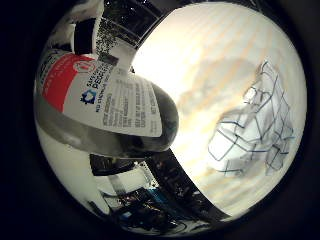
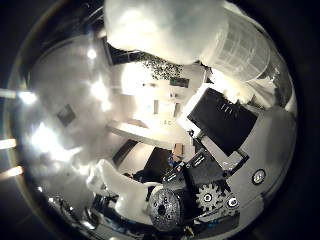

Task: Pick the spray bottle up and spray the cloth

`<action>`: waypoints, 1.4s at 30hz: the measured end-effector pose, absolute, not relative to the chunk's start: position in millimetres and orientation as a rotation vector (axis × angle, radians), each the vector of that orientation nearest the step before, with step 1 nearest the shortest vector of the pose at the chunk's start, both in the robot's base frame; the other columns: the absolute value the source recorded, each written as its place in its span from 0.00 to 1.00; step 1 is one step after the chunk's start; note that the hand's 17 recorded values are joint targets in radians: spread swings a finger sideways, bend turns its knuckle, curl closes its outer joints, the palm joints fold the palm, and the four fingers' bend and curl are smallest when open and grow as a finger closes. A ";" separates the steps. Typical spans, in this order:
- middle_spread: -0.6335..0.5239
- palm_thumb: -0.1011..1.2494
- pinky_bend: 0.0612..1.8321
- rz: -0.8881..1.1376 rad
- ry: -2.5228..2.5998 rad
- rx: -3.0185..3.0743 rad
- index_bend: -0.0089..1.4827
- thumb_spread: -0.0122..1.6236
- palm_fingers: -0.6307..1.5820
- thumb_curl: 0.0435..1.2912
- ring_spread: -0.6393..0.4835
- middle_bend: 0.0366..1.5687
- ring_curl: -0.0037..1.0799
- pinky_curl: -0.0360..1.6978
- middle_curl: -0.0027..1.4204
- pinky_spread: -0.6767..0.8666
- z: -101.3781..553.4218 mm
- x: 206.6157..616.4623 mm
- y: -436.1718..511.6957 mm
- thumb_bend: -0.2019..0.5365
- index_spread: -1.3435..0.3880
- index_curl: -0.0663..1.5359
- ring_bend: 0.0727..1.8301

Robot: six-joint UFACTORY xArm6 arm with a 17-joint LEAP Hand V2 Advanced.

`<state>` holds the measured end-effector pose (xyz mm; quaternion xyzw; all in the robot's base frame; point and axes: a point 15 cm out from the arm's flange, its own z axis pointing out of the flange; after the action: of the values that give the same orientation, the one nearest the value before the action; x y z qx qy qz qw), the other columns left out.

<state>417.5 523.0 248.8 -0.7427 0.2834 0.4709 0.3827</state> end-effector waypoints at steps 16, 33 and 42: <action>0.49 0.79 0.55 1.246 0.760 -1.862 0.74 0.36 0.83 0.67 0.44 0.86 0.53 0.71 0.42 0.30 145.4 401.6 545.2 0.24 0.65 0.54 0.81; 0.49 0.79 0.56 1.230 0.786 -1.882 0.74 0.36 0.83 0.67 0.44 0.86 0.53 0.70 0.42 0.29 102.4 400.3 540.8 0.24 0.65 0.55 0.81; 0.49 0.73 0.54 1.236 0.757 -1.905 0.66 0.31 0.79 0.65 0.44 0.80 0.51 0.64 0.41 0.27 102.0 388.7 547.9 0.22 0.65 0.53 0.77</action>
<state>388.7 547.9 102.0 -0.7407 0.2945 0.4808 0.3653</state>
